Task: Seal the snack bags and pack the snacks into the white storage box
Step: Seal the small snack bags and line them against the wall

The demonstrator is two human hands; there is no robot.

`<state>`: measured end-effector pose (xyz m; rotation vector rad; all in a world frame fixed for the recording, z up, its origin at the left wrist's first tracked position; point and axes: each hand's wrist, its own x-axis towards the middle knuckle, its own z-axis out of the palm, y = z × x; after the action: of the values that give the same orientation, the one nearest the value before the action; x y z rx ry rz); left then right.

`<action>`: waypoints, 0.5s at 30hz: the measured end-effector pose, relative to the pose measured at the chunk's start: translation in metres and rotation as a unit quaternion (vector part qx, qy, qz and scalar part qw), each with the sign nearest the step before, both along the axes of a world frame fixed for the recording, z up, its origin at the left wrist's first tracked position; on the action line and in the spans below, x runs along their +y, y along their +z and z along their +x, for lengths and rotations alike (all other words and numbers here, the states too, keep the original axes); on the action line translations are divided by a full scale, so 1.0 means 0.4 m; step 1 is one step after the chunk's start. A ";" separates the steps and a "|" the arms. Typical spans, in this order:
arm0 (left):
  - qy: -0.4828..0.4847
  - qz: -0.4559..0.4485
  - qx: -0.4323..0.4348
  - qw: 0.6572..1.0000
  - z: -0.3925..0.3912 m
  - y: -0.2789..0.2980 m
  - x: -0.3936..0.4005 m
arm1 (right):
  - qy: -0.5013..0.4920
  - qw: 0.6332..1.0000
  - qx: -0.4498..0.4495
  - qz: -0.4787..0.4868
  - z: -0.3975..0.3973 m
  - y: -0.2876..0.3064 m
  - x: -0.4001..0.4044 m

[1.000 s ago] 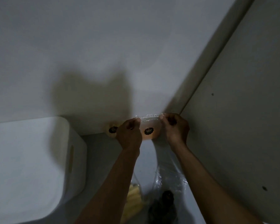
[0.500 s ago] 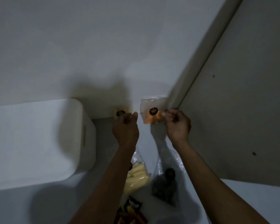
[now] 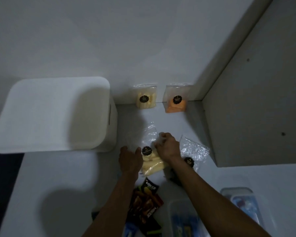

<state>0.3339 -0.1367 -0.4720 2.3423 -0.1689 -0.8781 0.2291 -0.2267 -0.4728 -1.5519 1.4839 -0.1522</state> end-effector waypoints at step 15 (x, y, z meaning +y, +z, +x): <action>0.069 -0.175 0.031 0.982 -0.015 0.099 0.040 | -0.126 0.975 -0.180 0.019 -0.042 0.073 0.043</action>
<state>0.3277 -0.1208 -0.4324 1.9725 -0.1229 -0.7820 0.2124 -0.2095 -0.4435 -1.2234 1.3747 -0.5226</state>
